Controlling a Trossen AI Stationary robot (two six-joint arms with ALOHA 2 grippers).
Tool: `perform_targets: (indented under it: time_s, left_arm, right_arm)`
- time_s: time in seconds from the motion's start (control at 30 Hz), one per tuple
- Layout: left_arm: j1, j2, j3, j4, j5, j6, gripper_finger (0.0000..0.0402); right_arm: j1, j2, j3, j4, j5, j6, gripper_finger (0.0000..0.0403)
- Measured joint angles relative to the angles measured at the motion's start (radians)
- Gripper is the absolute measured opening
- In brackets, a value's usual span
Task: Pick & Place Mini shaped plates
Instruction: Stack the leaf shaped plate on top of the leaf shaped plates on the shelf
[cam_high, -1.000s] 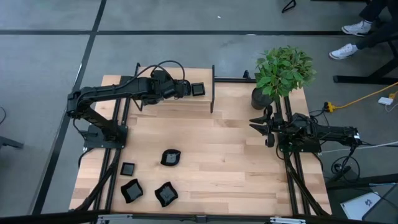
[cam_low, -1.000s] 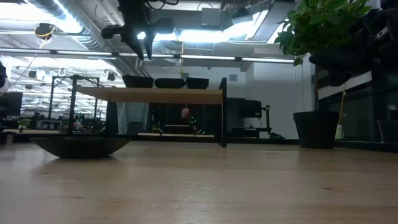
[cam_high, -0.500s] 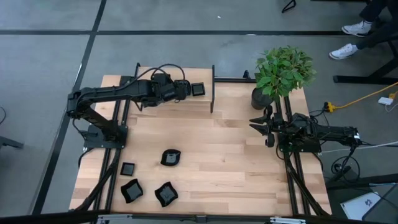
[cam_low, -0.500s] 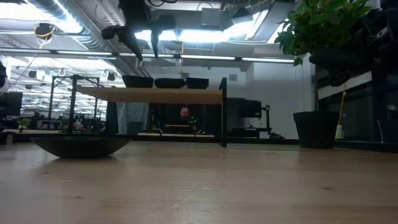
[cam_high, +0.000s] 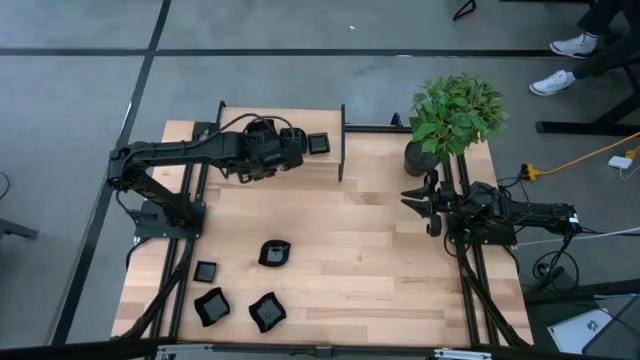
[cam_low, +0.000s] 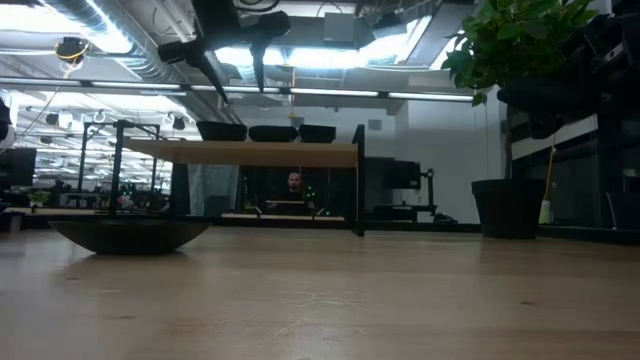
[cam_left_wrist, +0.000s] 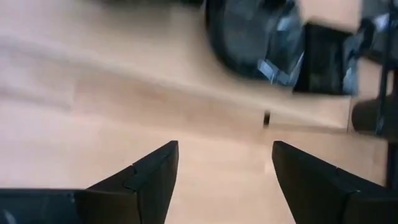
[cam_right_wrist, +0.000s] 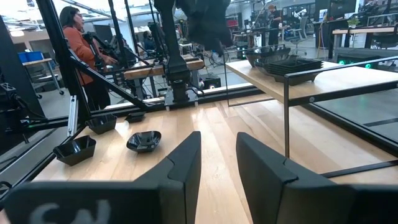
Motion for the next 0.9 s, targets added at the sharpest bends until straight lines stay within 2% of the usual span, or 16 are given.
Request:
perform_targets:
  time_s: [0.3, 0.7, 0.9]
  left_arm:
    - [-0.010, 0.005, 0.000, -0.029, 0.291, -0.101, 0.0255]
    - [-0.145, 0.096, 0.000, -0.068, 0.506, -0.355, 0.0255]
    - [-0.219, 0.120, 0.000, -0.100, 0.580, -0.455, 0.0255]
  right_arm:
    - [0.000, 0.000, 0.000, 0.000, 0.000, 0.000, 0.0103]
    - [0.000, 0.000, 0.000, 0.000, 0.000, 0.000, 0.0103]
    - [0.000, 0.000, 0.000, 0.000, 0.000, 0.000, 0.0103]
